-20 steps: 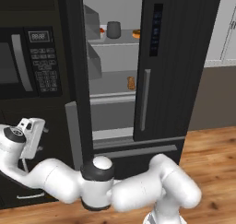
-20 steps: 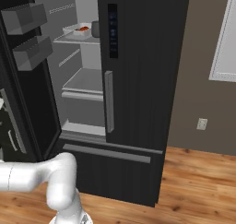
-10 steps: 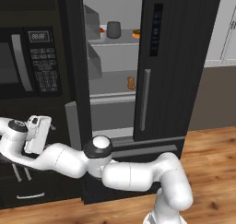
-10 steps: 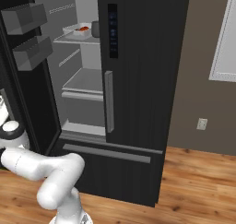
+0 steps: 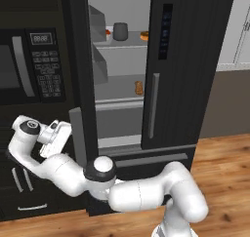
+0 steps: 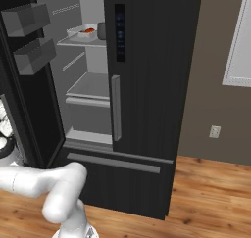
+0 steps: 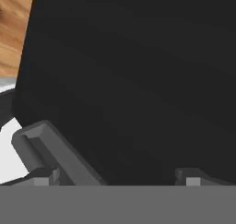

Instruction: Place the tupperware on the top shelf of the fridge. Make space for the tupperware among the existing items by rearranging them on the shelves if needed. Close the fridge door when finished.

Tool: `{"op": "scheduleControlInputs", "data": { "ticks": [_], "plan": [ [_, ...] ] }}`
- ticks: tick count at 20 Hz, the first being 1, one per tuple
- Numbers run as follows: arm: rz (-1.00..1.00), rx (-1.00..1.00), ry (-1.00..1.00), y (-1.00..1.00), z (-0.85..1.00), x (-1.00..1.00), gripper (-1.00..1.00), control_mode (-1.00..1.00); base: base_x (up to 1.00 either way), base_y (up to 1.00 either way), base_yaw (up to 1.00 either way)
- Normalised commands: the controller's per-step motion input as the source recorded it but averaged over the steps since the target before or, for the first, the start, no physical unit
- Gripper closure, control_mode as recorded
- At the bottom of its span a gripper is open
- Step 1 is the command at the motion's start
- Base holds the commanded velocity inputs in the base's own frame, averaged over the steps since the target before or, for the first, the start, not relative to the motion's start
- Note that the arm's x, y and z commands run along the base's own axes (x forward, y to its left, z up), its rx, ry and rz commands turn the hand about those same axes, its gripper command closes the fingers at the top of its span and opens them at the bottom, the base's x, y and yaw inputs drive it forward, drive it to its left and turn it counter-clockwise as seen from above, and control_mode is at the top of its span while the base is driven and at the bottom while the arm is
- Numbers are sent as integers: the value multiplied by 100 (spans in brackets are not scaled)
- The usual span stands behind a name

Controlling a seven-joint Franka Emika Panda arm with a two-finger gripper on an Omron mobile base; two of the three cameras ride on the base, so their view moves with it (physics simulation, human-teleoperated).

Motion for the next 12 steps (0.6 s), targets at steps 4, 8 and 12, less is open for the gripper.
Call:
{"op": "scheduleControlInputs", "data": {
  "ticks": [4,8,12],
  "plan": [
    [-1,3,-32,-100,20,-13,-100,-100,0,0,0],
    [0,6,-33,-100,39,-32,-100,-100,0,0,0],
    [0,7,-20,-100,33,-15,-100,-100,0,0,0]
  ]
}}
